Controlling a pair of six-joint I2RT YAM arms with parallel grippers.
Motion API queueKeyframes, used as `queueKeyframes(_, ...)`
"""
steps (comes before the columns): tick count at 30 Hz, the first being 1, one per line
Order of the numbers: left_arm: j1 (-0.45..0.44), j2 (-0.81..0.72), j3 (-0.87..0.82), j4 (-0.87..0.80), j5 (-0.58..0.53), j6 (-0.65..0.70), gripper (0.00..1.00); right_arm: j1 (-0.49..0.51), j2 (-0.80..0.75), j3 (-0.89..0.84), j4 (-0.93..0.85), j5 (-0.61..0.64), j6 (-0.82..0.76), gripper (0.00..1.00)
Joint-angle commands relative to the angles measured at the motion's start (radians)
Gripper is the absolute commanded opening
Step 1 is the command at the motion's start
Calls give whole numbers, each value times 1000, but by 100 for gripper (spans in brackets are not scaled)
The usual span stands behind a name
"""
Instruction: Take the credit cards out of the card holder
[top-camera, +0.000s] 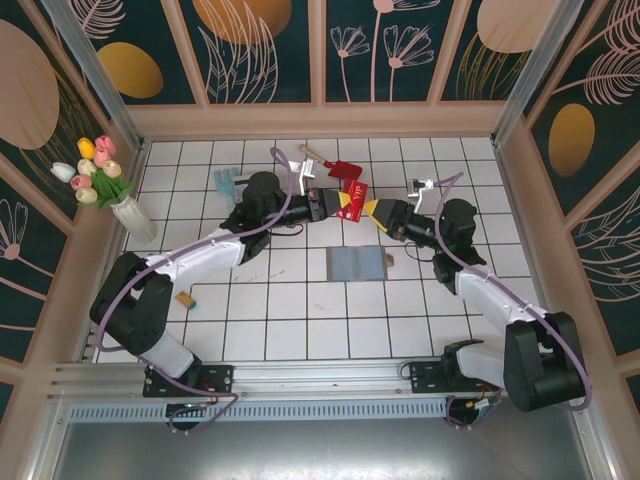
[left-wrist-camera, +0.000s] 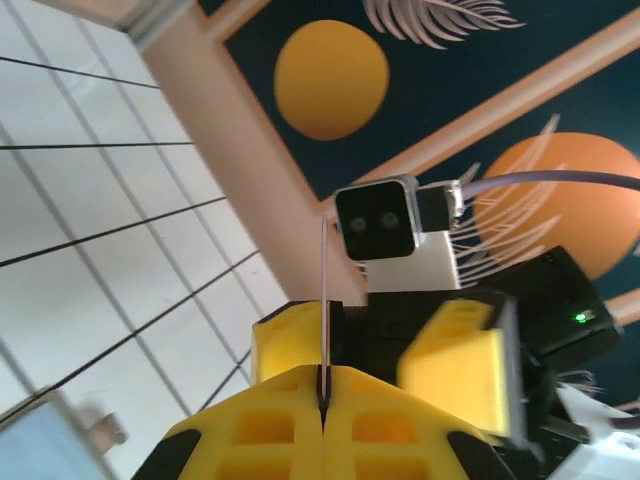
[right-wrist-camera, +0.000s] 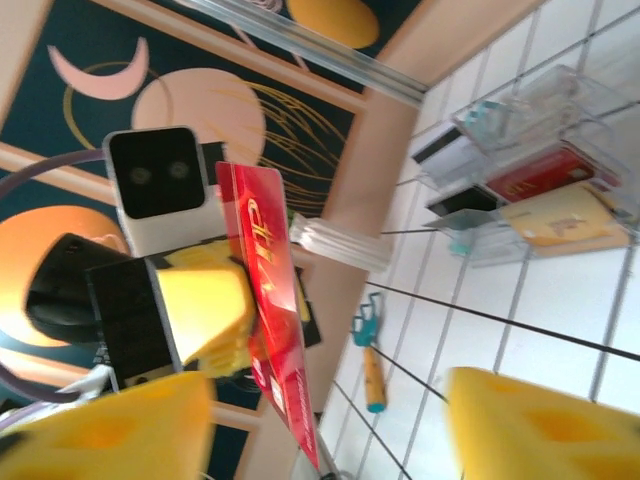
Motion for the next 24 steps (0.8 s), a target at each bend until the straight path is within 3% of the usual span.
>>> queueKeyframes(1,9,-50,78,-278,-124,218,0,-5,-21,75,-253,52,-209,83)
queueKeyframes(4,10,-53,135,-439,-189,298,0,-4,-26,95,-358,137,-298,92)
queueKeyframes(7,9,-57,183,-590,-300,388,0,-3,-15,127,-453,211,-389,95)
queueKeyframes(9,10,-64,207,-665,-369,468,9,-5,-6,149,-510,252,-438,97)
queueKeyframes(11,11,-77,220,-708,-420,567,9,-8,4,164,-544,279,-478,98)
queueKeyframes(16,29,-94,248,-788,-552,882,1,-70,40,150,-505,158,-489,99)
queueKeyframes(20,61,-54,300,-869,-548,1082,0,-103,47,117,-469,127,-456,99)
queueKeyframes(24,79,17,440,-1045,-375,1321,1,-123,53,115,-487,146,-461,99)
